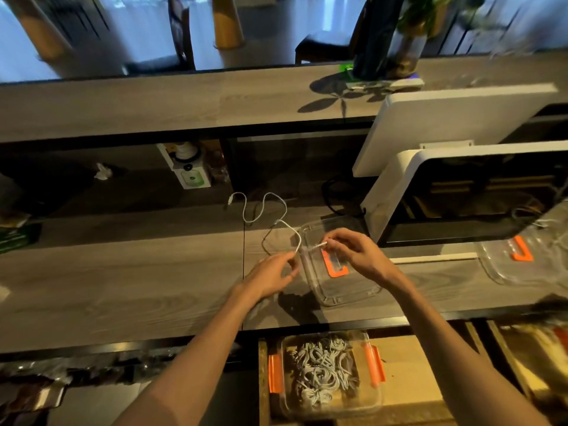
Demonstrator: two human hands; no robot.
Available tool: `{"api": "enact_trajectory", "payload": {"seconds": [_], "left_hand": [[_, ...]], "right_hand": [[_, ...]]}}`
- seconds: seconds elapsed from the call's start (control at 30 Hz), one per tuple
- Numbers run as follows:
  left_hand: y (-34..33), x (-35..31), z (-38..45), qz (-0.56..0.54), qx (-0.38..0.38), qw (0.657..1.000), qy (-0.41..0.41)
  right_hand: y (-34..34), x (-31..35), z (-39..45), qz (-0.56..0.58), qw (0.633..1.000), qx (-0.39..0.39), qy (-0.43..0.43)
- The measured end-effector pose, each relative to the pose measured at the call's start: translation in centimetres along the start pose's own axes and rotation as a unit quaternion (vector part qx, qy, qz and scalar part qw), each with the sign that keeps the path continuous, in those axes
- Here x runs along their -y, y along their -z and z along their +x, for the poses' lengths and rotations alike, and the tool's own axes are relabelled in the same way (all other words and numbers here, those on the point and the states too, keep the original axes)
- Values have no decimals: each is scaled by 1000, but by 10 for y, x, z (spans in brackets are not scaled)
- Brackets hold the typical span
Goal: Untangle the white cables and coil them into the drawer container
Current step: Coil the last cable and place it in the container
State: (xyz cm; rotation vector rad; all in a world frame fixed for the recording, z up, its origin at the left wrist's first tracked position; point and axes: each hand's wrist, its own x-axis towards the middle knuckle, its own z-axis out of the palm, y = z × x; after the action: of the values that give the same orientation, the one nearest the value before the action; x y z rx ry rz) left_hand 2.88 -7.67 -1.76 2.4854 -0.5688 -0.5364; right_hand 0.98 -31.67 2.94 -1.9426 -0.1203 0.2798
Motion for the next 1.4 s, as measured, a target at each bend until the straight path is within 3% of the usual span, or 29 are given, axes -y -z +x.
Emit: {"api": "enact_trajectory", "payload": {"seconds": [0.17,0.27,0.37,0.53,0.63,0.9,1.1,1.4], "left_hand": [[12,4,11,39,-158,982,96],[33,18,15,47,-200,969,135],[55,24,17,16,-221,972,78],[87,-17,13,-153,-250,956,-2],[103,-48,9,-197,-224,952,-62],[124,-86,3,-133,-76,982,-113],[126,-89,-5,-125,-60,985,-100],[125,-22,-22,-60,-117,991,-29]], "right_hand": [[12,5,-14,43,997,-66,4],[15,0,-20,69,990,-122,-6],[17,0,-24,105,979,-173,-29],[14,20,-24,115,976,-183,-24],[10,36,-17,104,982,-156,5],[8,70,-3,-42,988,-92,118],[2,71,-7,-50,982,-104,147],[25,47,-18,-134,953,-263,66]]}}
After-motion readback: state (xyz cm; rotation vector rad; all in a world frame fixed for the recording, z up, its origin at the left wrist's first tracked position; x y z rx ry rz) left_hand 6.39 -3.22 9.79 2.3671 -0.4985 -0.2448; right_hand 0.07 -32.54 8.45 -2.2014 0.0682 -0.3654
